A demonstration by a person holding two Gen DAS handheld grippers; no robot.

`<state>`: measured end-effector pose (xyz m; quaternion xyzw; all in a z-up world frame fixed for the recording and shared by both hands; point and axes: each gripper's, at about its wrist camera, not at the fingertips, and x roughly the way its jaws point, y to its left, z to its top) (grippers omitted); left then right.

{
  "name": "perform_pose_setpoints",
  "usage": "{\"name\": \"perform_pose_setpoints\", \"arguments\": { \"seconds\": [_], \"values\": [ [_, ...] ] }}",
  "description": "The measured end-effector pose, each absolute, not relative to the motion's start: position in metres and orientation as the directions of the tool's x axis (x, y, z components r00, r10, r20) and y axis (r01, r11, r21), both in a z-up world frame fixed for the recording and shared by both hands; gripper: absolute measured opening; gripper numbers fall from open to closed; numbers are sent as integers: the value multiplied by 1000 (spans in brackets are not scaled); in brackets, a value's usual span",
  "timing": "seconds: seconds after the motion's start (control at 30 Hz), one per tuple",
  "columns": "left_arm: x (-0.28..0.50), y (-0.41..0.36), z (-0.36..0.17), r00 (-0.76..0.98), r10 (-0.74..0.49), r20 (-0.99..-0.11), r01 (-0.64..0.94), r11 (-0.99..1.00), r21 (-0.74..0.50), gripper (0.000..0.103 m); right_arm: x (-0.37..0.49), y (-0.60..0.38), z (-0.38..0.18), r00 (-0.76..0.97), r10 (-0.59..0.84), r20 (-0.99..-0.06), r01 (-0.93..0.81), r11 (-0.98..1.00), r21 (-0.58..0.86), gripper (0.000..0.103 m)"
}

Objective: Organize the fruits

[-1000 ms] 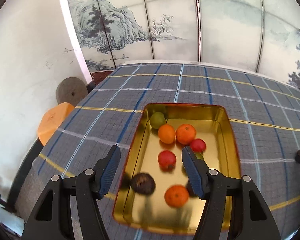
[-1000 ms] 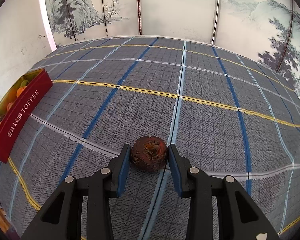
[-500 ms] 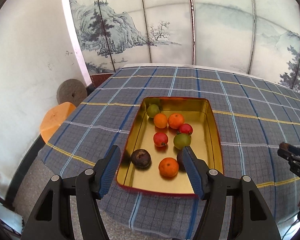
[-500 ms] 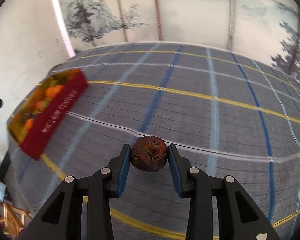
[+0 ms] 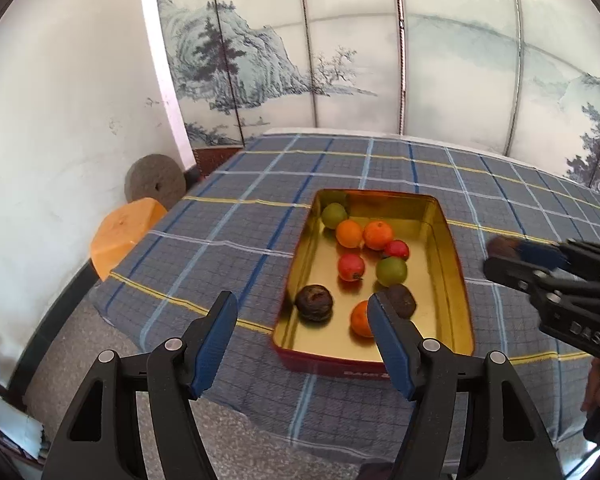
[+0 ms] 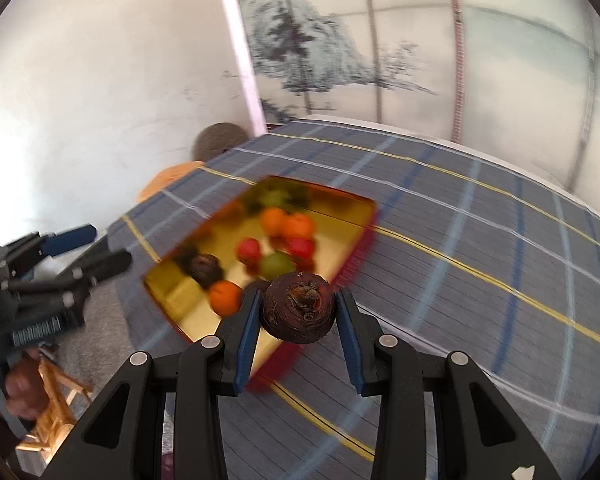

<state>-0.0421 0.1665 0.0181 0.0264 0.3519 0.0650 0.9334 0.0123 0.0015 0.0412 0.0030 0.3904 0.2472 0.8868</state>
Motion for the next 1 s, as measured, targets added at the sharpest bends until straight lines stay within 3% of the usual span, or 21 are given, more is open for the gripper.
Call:
{"name": "perform_pose_setpoints", "arguments": {
  "seconds": [0.1, 0.43, 1.0],
  "values": [
    [-46, 172, 19, 754, 119, -646, -88, 993, 80, 69, 24, 23, 39, 561, 458, -690, -461, 865, 199, 35],
    [-52, 181, 19, 768, 114, -630, -86, 993, 75, 84, 49, 65, 21, 520, 459, -720, -490, 851, 188, 35],
    [-48, 186, 11, 737, 103, -668, -88, 995, 56, 85, 69, 87, 6, 503, 449, -739, -502, 847, 173, 37]
  ]
}}
